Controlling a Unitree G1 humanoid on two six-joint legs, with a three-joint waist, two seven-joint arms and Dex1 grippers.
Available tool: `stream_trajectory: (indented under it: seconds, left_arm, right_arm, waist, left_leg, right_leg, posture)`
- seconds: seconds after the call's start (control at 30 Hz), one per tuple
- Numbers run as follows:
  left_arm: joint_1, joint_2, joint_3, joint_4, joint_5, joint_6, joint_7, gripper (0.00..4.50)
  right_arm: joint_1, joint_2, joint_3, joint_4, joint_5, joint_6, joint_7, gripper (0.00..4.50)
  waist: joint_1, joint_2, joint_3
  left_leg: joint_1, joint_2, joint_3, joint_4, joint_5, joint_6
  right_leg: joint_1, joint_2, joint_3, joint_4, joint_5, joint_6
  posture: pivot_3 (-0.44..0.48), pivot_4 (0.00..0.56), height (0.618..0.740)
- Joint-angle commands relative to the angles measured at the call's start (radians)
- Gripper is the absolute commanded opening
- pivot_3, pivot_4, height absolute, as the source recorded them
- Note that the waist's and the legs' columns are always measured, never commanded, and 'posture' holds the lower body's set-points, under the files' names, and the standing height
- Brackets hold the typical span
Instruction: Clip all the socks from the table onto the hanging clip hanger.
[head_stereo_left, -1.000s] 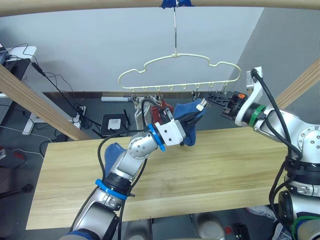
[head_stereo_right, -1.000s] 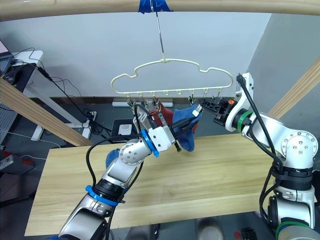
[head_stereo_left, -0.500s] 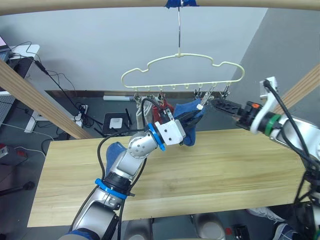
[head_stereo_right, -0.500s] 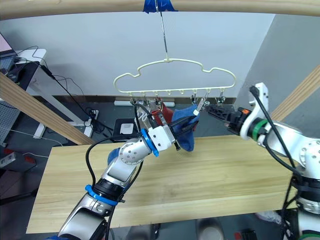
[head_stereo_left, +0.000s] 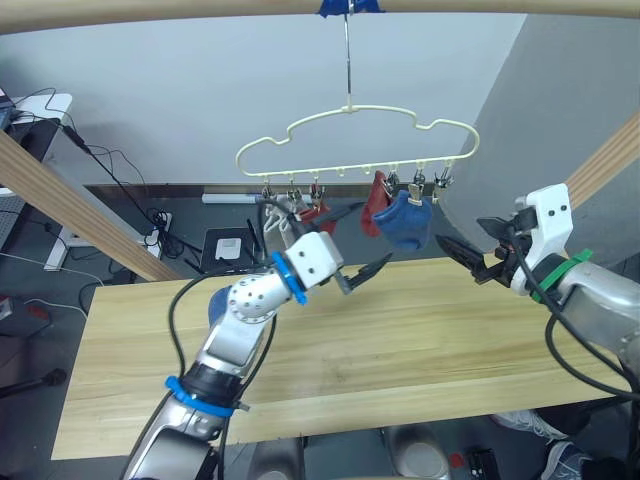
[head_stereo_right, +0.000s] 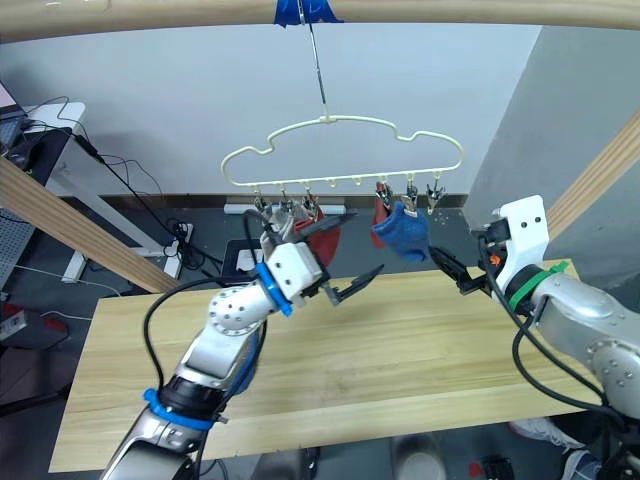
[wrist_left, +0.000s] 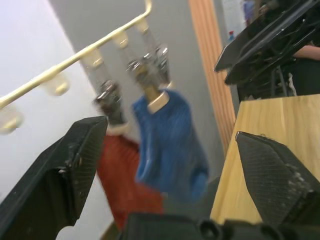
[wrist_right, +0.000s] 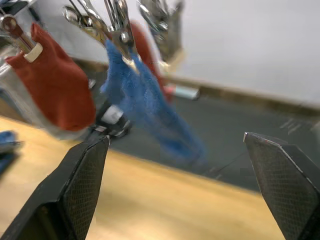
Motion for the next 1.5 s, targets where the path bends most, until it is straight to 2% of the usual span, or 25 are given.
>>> stream_trajectory:
  seconds: [0.03,0.07,0.17,0.33,0.57,1.2,1.5]
  left_arm:
    - [0.036,0.024,0.045,-0.16,-0.158,0.115,-0.054,4.47]
    - [0.049,0.034,0.053,-0.195,-0.205,0.155,-0.07,4.47]
    - [0.093,0.073,0.08,-0.286,-0.283,0.24,-0.098,4.5]
    - [0.116,0.095,0.094,-0.349,-0.308,0.308,-0.089,4.5]
    - [0.112,0.065,0.074,-0.401,-0.285,0.356,-0.042,4.5]
    - [0.14,0.062,0.08,-0.425,-0.269,0.366,-0.029,4.5]
    - [0.142,0.05,0.11,-0.464,-0.378,0.421,-0.036,4.5]
  right_arm:
    - [0.011,0.044,0.018,-0.072,-0.174,-0.115,-0.005,4.5]
    - [0.016,0.061,0.03,-0.084,-0.212,-0.133,-0.003,4.5]
    - [0.022,0.136,0.063,-0.121,-0.321,-0.18,-0.037,3.95]
    - [0.012,0.225,0.128,-0.148,-0.468,-0.187,-0.069,2.24]
    - [-0.011,0.36,0.181,-0.107,-0.623,-0.176,-0.118,2.24]
    - [-0.084,0.526,0.195,-0.012,-0.804,-0.214,-0.059,2.24]
    - [-0.108,0.577,0.197,0.013,-0.836,-0.225,-0.045,2.24]
  waist:
    - [0.001,0.001,0.0]
    - [0.002,0.0,0.001]
    - [0.003,0.0,0.001]
    - [0.005,0.0,0.001]
    - [0.006,0.0,0.001]
    - [0.01,0.001,0.001]
    - [0.01,0.001,0.001]
  left_leg:
    - [0.0,0.0,0.0,0.0,0.0,0.0]
    - [0.0,0.0,0.0,0.0,0.0,0.0]
    - [0.0,0.0,0.0,0.0,0.0,0.0]
    - [0.001,0.0,0.0,0.0,0.0,0.0]
    - [0.001,0.0,0.0,0.0,0.0,0.0]
    - [0.001,0.0,0.0,-0.001,0.0,0.0]
    - [0.001,0.0,0.0,-0.001,0.0,0.0]
  right_leg:
    - [0.0,0.0,0.0,0.0,0.0,0.0]
    - [0.0,0.0,0.0,0.0,0.0,0.0]
    - [0.0,0.0,0.0,0.0,0.0,0.0]
    - [0.0,0.0,0.001,0.0,0.0,0.0]
    - [0.0,0.0,0.001,0.0,0.0,0.0]
    - [0.0,0.0,0.001,0.0,0.0,0.0]
    - [0.0,0.0,0.001,0.0,0.0,0.0]
  posture:
    - [-0.198,0.314,0.74]
    - [-0.196,0.315,0.74]
    - [-0.191,0.317,0.74]
    - [-0.189,0.319,0.74]
    - [-0.181,0.32,0.74]
    - [-0.165,0.312,0.74]
    - [-0.16,0.304,0.74]
